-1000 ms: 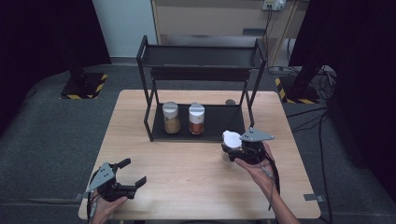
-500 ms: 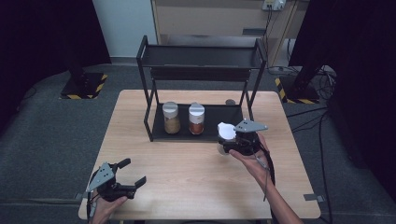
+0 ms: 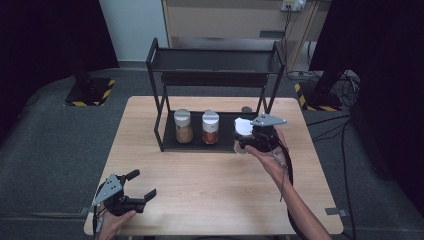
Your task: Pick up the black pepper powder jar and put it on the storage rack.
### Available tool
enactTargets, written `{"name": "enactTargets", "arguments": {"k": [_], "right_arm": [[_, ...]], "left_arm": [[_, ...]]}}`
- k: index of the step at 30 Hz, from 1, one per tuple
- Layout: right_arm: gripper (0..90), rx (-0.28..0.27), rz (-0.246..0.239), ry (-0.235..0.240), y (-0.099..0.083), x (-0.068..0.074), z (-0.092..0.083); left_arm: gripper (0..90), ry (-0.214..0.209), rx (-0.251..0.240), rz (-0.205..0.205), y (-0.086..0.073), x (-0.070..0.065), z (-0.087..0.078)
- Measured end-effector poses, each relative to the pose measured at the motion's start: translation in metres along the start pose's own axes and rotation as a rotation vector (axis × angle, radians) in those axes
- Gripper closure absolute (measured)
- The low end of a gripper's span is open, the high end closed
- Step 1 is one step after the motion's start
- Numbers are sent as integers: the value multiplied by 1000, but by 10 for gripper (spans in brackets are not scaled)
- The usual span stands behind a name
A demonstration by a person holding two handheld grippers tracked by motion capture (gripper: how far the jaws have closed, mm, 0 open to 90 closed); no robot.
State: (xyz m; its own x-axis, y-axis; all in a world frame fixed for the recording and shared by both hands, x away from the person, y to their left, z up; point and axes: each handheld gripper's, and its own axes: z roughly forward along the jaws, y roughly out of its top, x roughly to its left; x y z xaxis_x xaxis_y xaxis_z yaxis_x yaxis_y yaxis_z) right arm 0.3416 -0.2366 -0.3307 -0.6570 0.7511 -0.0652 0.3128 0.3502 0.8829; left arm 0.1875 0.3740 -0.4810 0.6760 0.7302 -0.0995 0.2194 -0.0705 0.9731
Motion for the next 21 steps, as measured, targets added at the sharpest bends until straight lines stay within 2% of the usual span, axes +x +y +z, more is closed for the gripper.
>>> {"name": "enactTargets", "arguments": {"k": [9, 21], "right_arm": [[311, 3, 6, -33, 11, -5, 17], [311, 2, 45, -90, 20, -11, 41]], "left_arm": [[16, 1, -2, -1, 0, 0, 0], [16, 1, -2, 0, 0, 1, -1]]}}
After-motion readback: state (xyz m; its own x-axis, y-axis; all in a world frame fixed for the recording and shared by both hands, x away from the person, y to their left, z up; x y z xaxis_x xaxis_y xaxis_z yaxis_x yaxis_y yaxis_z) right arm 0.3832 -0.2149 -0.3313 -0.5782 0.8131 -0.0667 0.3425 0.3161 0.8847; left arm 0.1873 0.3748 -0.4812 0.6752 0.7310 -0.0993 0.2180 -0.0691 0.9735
